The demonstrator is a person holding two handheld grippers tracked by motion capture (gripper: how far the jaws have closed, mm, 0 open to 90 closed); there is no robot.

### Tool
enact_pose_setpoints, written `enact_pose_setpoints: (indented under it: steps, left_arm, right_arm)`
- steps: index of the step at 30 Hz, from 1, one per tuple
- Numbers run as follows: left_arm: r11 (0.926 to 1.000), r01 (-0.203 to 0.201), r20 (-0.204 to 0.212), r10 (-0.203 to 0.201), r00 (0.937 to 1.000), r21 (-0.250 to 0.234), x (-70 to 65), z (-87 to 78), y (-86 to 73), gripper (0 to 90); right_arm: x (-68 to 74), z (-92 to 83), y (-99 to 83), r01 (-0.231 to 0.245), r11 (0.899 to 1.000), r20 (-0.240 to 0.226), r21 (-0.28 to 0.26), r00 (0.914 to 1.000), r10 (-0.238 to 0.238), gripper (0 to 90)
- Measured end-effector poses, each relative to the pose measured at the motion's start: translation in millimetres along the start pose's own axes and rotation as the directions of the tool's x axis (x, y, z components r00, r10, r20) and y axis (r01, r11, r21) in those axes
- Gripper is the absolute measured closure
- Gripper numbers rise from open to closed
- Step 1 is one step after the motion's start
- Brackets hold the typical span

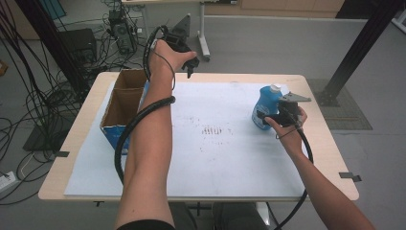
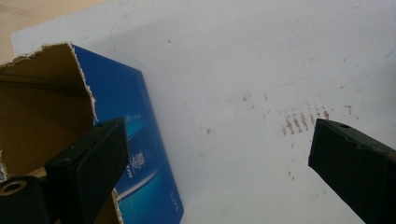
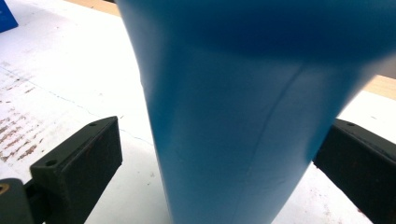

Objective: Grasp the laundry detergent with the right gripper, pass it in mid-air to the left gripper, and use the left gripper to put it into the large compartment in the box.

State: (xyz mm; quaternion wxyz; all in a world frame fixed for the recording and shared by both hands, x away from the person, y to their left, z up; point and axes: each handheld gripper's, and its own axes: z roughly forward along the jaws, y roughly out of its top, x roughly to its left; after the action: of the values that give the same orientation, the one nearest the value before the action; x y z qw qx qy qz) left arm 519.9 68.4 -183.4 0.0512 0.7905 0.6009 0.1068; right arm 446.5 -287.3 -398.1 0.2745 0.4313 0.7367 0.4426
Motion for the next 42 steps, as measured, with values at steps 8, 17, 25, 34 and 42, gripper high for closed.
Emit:
enact_pose_setpoints:
  steps: [8,17,25,34,42]
  left_arm:
    - [1.0,0.0,-0.001,0.0,1.0,-0.003,0.5,-2.7,0.3,5.6]
    - [1.0,0.0,-0.001,0.0,1.0,-0.004,0.4,-3.2,0.1,5.7]
    - [1.0,-0.003,-0.002,0.003,1.0,-0.003,-0.3,-3.2,0.6,5.7]
    - [1.0,-0.003,-0.004,0.003,1.0,-0.002,-0.3,-3.1,0.5,5.7]
    - [1.0,-0.001,-0.004,0.001,1.0,-0.001,0.8,-3.1,-0.4,5.6]
  right_arm:
    - [0.4,-0.2,0.5,0.002,1.0,0.0,-0.001,1.0,-0.002,1.3]
    - [0.1,-0.3,0.5,0.001,1.0,0.001,-0.001,1.0,-0.001,1.3]
    - [-0.5,-0.3,0.4,-0.001,1.0,0.0,-0.002,1.0,0.001,1.5]
    - [-0.1,0.0,0.5,0.003,1.0,-0.001,-0.002,1.0,-0.003,1.8]
    - [-0.1,0.3,0.4,0.003,1.0,-0.002,-0.001,1.0,-0.003,2.3]
